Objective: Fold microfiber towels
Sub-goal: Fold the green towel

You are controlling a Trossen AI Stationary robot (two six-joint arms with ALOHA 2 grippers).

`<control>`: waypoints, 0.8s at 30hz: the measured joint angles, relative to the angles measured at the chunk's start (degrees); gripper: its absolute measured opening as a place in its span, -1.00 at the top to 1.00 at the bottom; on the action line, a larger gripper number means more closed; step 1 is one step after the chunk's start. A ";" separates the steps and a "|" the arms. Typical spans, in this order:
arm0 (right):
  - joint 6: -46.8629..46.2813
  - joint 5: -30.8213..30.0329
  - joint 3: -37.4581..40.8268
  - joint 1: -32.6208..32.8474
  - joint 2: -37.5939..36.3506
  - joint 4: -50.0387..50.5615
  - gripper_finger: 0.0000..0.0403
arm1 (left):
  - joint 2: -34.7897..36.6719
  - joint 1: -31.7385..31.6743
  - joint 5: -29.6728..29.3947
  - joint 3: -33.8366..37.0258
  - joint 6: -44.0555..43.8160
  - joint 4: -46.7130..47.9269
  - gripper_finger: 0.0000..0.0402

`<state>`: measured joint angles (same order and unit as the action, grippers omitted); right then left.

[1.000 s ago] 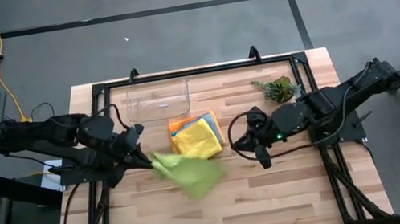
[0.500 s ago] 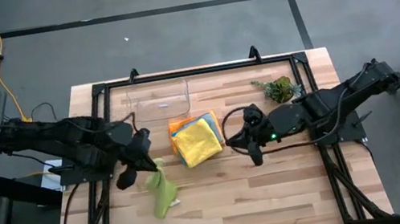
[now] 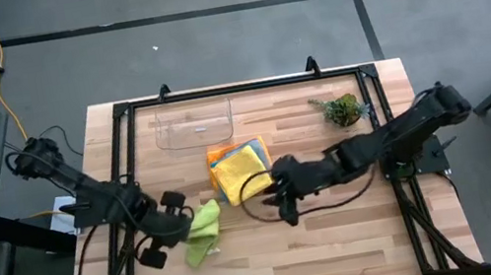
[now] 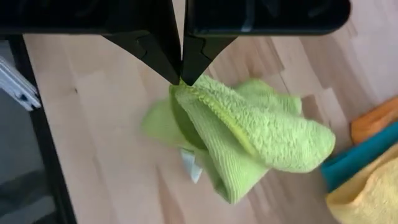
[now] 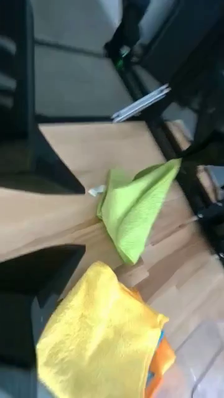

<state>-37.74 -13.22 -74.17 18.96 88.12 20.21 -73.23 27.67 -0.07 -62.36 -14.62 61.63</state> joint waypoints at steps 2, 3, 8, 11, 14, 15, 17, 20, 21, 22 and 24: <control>2.17 0.45 0.00 -0.22 3.32 -1.89 0.23 | -0.63 2.13 -2.01 0.31 -3.37 -0.45 1.00; 3.86 0.92 0.00 -0.24 5.29 -3.85 0.18 | -0.91 2.99 -2.78 0.67 -5.00 -0.44 1.00; 12.69 1.42 0.00 -0.26 15.51 -14.20 0.10 | -2.07 6.60 -9.08 0.98 -11.97 0.10 1.00; 10.49 1.50 0.00 -1.16 20.85 -18.91 0.10 | -1.86 8.36 -13.33 0.91 -14.33 0.06 1.00; 8.16 -1.74 0.00 -2.18 25.23 -22.17 0.10 | -1.88 9.18 -14.29 0.93 -15.93 0.07 1.00; 8.16 -3.41 0.00 -2.48 26.73 -23.62 0.10 | -1.88 9.29 -14.28 0.93 -16.26 0.06 1.00; 8.48 -5.12 -0.01 -2.67 29.13 -26.29 0.10 | -1.88 9.54 -14.83 0.93 -16.49 -0.29 1.00; 9.56 -5.71 -2.60 -2.71 32.53 -27.11 0.10 | -1.90 9.41 -16.87 0.93 -16.73 -0.59 1.00; 10.57 -5.60 -4.05 -2.65 33.63 -26.97 0.10 | -1.90 9.21 -17.71 0.93 -16.75 -0.70 1.00; 11.93 -5.25 -5.87 -2.46 34.86 -26.89 0.10 | -1.90 8.99 -18.46 0.93 -16.74 -0.73 1.00; 14.69 -5.64 -10.11 -2.19 37.22 -25.20 0.10 | -1.90 8.59 -20.10 0.93 -16.75 -0.75 1.00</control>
<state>-23.05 -18.86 -84.28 16.77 125.34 -4.99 -75.13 36.26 -20.16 -61.43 -31.38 60.88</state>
